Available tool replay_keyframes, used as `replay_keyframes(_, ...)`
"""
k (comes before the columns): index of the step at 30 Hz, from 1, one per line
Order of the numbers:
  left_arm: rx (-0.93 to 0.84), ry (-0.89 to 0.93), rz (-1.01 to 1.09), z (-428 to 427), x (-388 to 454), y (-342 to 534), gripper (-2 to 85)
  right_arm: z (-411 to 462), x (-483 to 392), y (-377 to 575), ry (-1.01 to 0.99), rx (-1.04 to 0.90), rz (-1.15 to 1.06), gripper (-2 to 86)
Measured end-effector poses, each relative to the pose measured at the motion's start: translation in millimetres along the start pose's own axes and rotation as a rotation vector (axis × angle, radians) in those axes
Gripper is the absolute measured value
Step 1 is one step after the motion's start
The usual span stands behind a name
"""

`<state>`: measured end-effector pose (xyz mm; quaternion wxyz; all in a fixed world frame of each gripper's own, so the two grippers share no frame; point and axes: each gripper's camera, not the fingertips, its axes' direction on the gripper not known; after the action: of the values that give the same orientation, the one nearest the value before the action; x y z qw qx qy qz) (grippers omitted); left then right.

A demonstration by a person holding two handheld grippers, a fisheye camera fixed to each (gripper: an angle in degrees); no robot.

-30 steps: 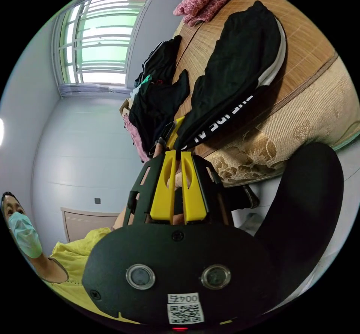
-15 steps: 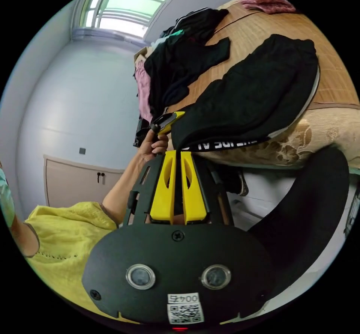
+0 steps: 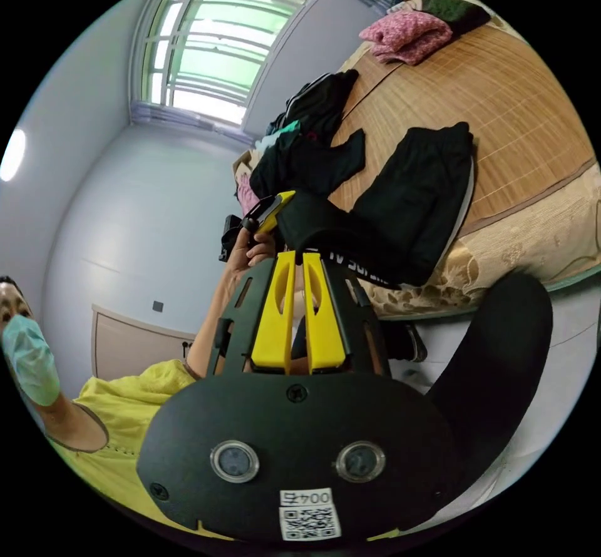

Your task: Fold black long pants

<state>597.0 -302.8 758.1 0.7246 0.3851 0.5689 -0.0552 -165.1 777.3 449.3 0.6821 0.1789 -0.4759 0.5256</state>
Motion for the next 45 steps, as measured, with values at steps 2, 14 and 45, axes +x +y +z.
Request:
replay_keyframes(2, -0.033, -0.029, 0.002, 17.1, 14.0, -20.5, 4.6, -13.2, 12.9, -23.7, -0.026, 0.032, 0.045, 3.3)
replay_keyframes(14, -0.105, -0.158, -0.131, 111.6, 31.0, -108.4, 5.4, -14.7, 100.2, -135.2, 0.046, 0.099, 0.247, 3.3)
replay_keyframes(45, -0.075, -0.623, 0.588, -15.3, 121.5, 10.4, 20.2, 269.3, -31.0, -73.1, 0.853, -0.213, -0.466, 15.0)
